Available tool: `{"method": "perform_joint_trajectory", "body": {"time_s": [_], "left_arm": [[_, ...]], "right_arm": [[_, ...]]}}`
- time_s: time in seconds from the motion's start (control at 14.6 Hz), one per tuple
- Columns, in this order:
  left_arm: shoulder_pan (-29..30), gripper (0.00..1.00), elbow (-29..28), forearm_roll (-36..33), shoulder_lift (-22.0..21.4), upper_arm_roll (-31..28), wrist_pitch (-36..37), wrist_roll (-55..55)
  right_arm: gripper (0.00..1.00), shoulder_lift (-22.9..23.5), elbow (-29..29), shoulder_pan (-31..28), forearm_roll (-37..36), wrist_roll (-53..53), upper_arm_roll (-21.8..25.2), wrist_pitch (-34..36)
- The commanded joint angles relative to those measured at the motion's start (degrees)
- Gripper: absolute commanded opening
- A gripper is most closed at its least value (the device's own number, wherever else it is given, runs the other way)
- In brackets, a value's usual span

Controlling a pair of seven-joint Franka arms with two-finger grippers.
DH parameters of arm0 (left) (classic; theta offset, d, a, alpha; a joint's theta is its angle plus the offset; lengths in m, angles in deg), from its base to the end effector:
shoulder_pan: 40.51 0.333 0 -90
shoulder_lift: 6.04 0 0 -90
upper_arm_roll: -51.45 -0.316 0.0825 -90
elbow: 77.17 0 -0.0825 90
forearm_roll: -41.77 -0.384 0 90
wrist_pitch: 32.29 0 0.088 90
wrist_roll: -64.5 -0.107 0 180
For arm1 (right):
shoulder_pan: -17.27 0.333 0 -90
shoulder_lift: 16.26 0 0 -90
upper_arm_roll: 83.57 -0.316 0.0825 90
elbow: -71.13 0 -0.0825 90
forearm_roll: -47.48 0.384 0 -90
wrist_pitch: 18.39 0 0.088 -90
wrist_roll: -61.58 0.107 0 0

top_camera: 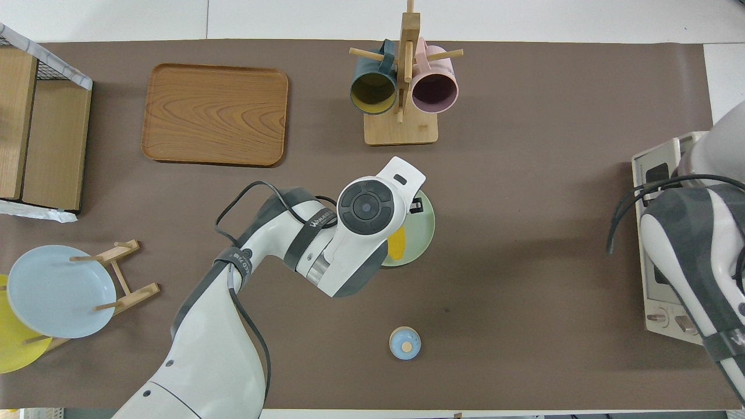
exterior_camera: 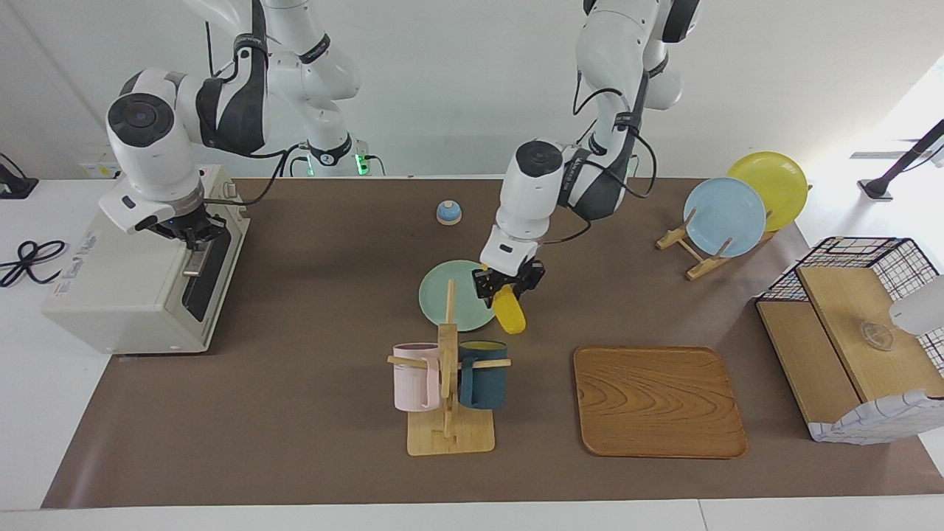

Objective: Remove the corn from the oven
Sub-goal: 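Carry the corn with the left gripper onto the wooden tray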

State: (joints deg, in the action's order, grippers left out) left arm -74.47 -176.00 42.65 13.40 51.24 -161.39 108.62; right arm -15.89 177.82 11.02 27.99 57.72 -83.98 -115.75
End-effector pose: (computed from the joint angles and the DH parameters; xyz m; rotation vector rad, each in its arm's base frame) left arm 0.5540 -0.3710 0.4058 2.9931 0.2840 0.2107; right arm 0.5401 -0.0871 0.4996 2.8105 0.0539 -0.2775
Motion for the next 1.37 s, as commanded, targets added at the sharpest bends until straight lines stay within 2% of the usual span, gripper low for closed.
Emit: {"method": "perform_joint_trajectory", "body": {"time_s": [0.0,0.21,0.41,0.48,0.55,0.62,0.69,0.96,1.1,1.24,1.3], "left_arm": [[6.61,0.00,3.46,-0.79,2.08,0.65,1.22,-7.09],[12.94,0.00,8.03,1.06,5.07,0.91,3.41,-16.67],[17.69,0.00,14.78,1.06,12.79,0.83,3.77,-24.86],[18.49,0.00,16.63,0.97,14.82,0.83,3.77,-26.27],[19.02,0.00,18.57,0.80,16.75,0.74,3.69,-27.76],[20.50,0.00,20.67,0.97,18.34,0.91,3.77,-29.61],[22.08,0.00,22.52,1.06,19.92,1.44,3.77,-30.93],[22.98,0.00,28.07,0.80,25.99,1.97,3.43,-33.05],[23.06,0.00,27.99,0.62,26.00,1.97,4.47,-37.33],[23.06,0.00,27.81,0.53,25.74,1.79,4.83,-38.85],[23.06,0.27,27.73,0.45,25.65,1.70,4.83,-39.29]], "right_arm": [[0.00,-0.10,-8.49,-0.07,4.69,-1.50,-0.48,6.64],[0.00,-0.02,-15.26,0.01,11.04,-1.42,-0.65,13.40],[0.00,-0.11,-16.34,0.02,15.34,-1.42,-0.74,15.79],[0.11,-0.11,-16.43,0.01,16.75,-1.42,-0.57,16.14],[0.29,-0.11,-16.43,0.01,17.20,-1.42,-0.65,16.32],[0.61,-0.11,-16.51,0.01,17.29,-1.42,-0.65,16.67],[1.00,-0.02,-16.51,0.10,17.38,-1.42,-0.74,16.76],[1.00,1.47,-19.06,1.95,15.10,-1.42,-1.09,17.20],[1.00,1.48,-18.89,2.29,16.06,-1.42,-1.09,17.47],[1.00,1.48,-18.80,5.71,15.19,-0.89,0.57,17.38],[1.00,1.30,-18.80,6.25,15.18,-0.54,1.27,17.47]]}}
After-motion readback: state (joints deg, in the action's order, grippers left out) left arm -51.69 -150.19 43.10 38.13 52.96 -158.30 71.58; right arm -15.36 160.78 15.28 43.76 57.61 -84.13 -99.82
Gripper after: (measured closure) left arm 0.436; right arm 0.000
